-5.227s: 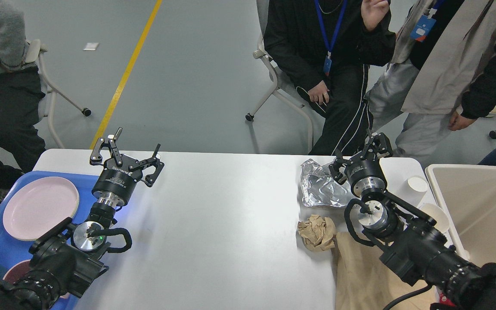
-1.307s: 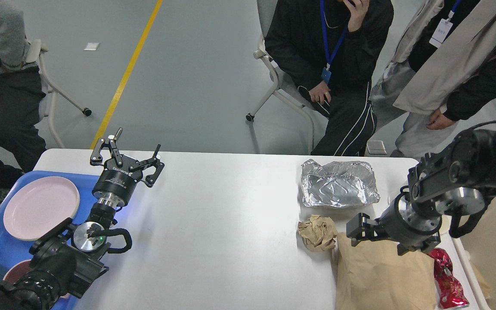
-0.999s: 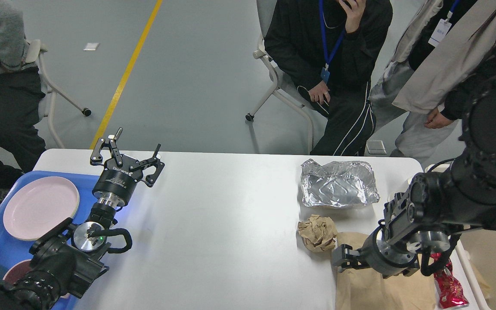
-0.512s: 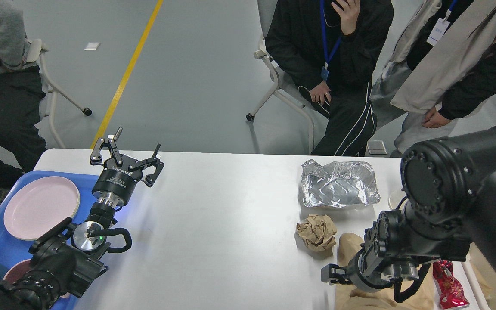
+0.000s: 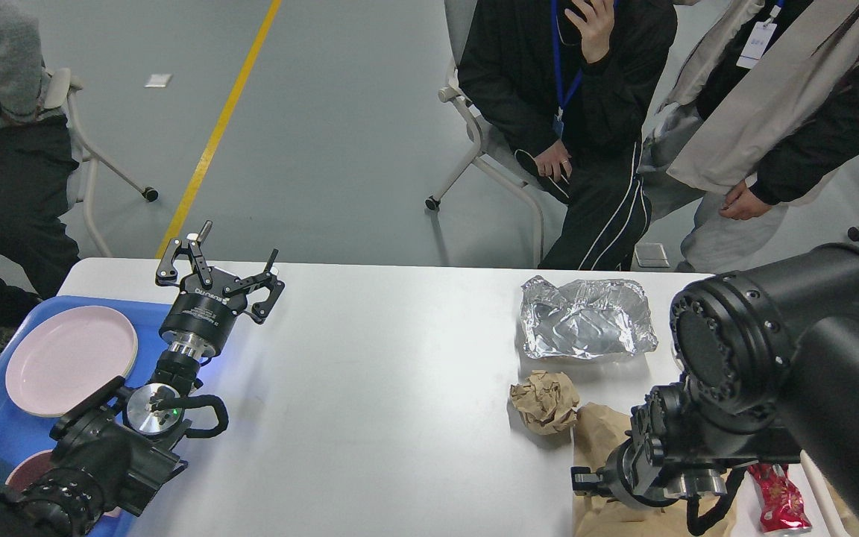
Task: Tidy desktop
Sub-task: 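Grasp the brown paper bag with the right gripper, then lift the paper bag and drop it into the white bin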
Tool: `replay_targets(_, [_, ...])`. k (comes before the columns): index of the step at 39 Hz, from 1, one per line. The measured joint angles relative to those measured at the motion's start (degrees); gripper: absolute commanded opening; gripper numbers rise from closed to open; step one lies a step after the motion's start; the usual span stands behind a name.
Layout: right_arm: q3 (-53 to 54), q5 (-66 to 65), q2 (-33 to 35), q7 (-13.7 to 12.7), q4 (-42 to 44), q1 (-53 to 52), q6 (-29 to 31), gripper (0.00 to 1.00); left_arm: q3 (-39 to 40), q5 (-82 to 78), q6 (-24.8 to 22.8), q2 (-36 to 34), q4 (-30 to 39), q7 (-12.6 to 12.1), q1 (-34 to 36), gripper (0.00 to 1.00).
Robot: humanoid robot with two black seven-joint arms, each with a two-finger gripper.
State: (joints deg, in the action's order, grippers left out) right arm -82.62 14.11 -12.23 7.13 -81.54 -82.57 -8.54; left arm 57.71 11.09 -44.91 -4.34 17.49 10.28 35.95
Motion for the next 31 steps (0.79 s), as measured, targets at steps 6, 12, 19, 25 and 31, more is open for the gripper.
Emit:
replay_targets(6, [0.07,-0.31,-0.37,0.26,-0.89,0.38,-2.04,0.0,0.03,0.0,-0.01,-0.04,0.0,0.0,0.0,0.99])
replay_targets(12, [0.09,-0.32,-0.42,0.26,-1.92,0.37,-3.04,0.0,0.03,-0.02,-0.09,-0.05,0.0,0.0,0.0,0.99])
replay_targets(19, [-0.27,-0.28,-0.41,0.11,-3.83,-1.19,-3.23,0.0,0.03,-0.02,-0.1,-0.05,0.0,0.0,-0.08,0.99])
replay_targets(25, [-0.26,-0.32,-0.11,0.11,-8.03,-5.73,-2.94,0.0,0.03,-0.02,-0.16,-0.05,0.0,0.0,-0.08,0.99])
replay_targets(31, [0.33,-0.47,2.06,0.2,-12.98,-13.79,-1.44,0.0,0.02,-0.02,-0.17,-0.05,-0.01,0.0,-0.09,0.99])
